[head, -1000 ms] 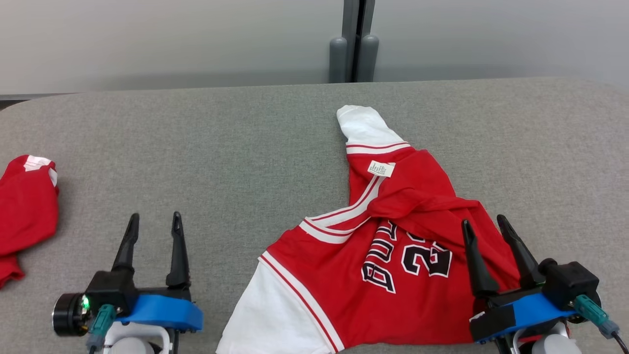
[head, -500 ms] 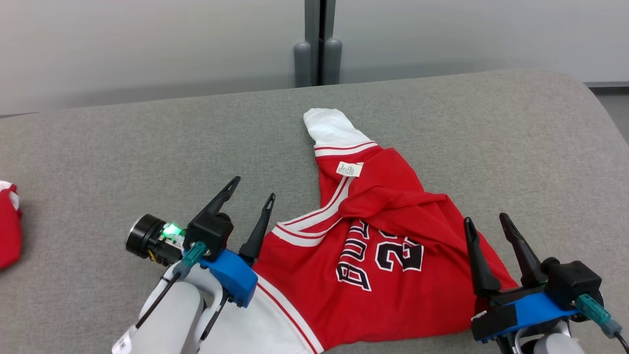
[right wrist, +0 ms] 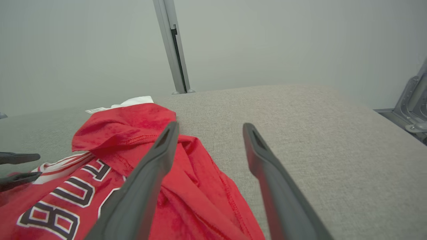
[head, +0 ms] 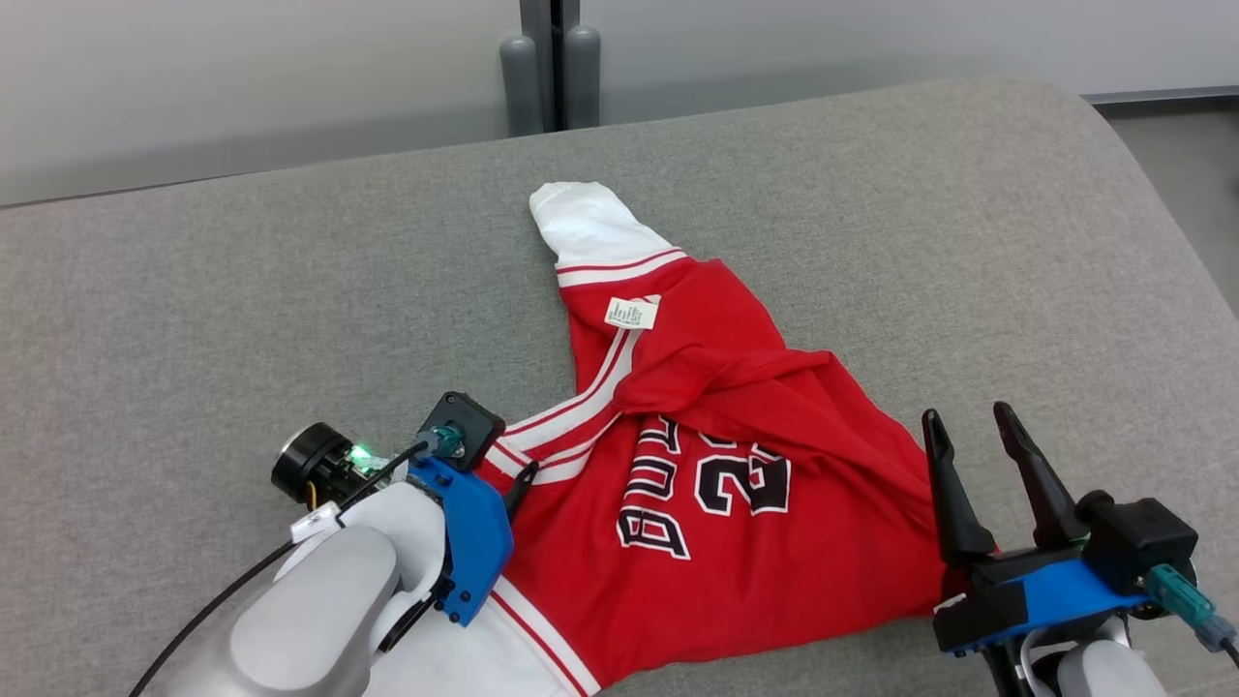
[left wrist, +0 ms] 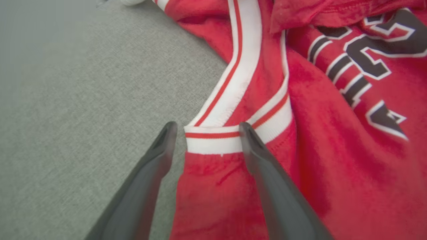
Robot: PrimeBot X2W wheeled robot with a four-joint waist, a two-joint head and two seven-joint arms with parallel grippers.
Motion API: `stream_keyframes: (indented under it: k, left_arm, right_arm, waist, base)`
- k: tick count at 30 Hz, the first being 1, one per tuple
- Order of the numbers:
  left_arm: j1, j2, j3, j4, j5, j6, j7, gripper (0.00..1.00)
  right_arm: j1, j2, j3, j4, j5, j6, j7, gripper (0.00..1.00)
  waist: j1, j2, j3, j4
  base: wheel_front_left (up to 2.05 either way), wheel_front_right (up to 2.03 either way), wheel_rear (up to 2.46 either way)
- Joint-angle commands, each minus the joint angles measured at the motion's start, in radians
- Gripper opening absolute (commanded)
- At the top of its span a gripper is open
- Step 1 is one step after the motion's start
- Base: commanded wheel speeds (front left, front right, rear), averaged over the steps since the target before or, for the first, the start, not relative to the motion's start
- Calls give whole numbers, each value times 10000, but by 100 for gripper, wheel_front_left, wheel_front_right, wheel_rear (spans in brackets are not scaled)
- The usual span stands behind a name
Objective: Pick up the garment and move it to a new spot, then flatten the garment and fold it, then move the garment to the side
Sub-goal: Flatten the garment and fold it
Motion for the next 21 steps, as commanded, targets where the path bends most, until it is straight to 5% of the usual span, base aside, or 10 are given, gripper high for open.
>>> stream_keyframes:
  k: [1,8,9,10,12,21]
  left_arm:
    - [-264,83,-204,115,-178,-5,263,100]
    - [-530,147,-926,628,-1056,-6,694,100]
    - [-544,101,-877,718,-1134,-5,591,90]
    - [-590,72,-848,815,-1133,-5,469,40]
    - [-607,25,-670,1026,-1220,141,72,0]
    - [-68,361,304,1523,-1630,1009,-1950,0]
  right_arm:
    - [-230,4,-37,14,13,2,-37,100]
    - [-352,53,-119,33,-70,2,-37,100]
    - [-353,62,-130,20,-78,2,-37,100]
    - [-333,66,-155,4,-82,2,-37,100]
    - [-253,70,-215,-30,-75,2,-37,100]
    - [35,102,-580,-36,-97,2,-37,100]
  waist:
    - [-1,0,55,-36]
    - [-1,0,202,-142]
    - [-1,0,200,-139]
    - [-1,0,188,-118]
    - [-1,0,145,-44]
    - [-1,0,-152,570]
  base:
    - [0,0,0]
    - [0,0,0]
    - [0,0,0]
    - [0,0,0]
    - [0,0,0]
    - [0,0,0]
